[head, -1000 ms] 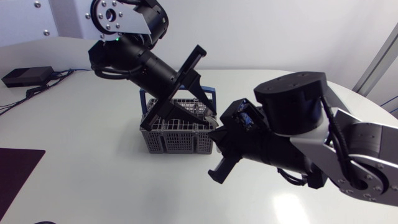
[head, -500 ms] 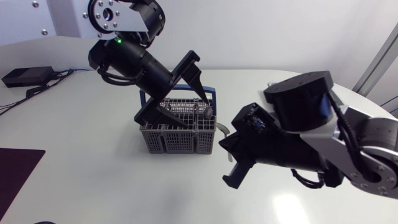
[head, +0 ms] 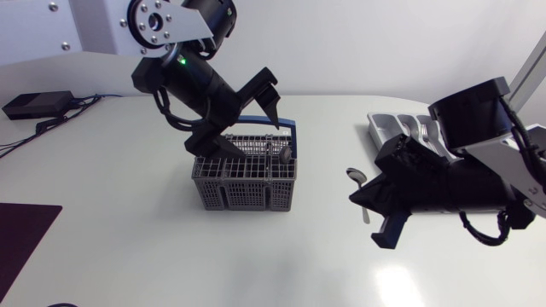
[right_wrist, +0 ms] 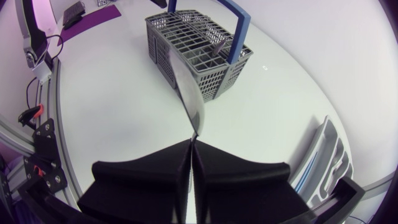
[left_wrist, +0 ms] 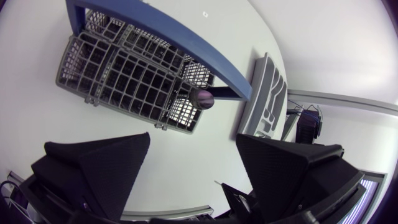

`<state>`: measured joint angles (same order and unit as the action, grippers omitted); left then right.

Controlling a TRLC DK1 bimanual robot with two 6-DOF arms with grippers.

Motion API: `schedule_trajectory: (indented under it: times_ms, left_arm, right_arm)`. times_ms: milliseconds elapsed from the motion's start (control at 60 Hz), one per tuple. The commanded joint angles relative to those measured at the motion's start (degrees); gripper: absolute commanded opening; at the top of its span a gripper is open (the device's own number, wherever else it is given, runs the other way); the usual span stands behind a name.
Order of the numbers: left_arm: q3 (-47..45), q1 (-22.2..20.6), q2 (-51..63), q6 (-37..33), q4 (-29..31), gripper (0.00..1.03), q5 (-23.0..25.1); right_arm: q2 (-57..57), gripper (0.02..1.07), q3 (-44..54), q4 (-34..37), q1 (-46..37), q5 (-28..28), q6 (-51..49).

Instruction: Unload the cutlery basket into the drawer organizer.

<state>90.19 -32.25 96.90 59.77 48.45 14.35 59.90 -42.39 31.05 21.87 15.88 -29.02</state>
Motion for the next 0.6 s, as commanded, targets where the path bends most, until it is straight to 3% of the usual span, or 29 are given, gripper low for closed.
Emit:
schedule_trajectory:
  times_ms: [0, 267, 583]
  left_arm:
    - [-1.95, -1.15, -0.31, -2.02, -1.34, 0.98, -1.87]
    - [-2.92, -4.75, -0.14, -7.38, -4.24, 0.98, -9.25]
    - [-3.09, -6.6, 0.74, -11.69, -6.52, 0.98, -11.19]
  right_arm:
    - [-0.13, 0.08, -1.47, 1.65, -2.44, 0.82, -6.23]
    - [2.59, 0.08, -2.7, 9.21, -11.76, 2.05, -21.52]
    - [8.83, 0.08, -5.33, 12.11, -25.74, 3.54, -36.11]
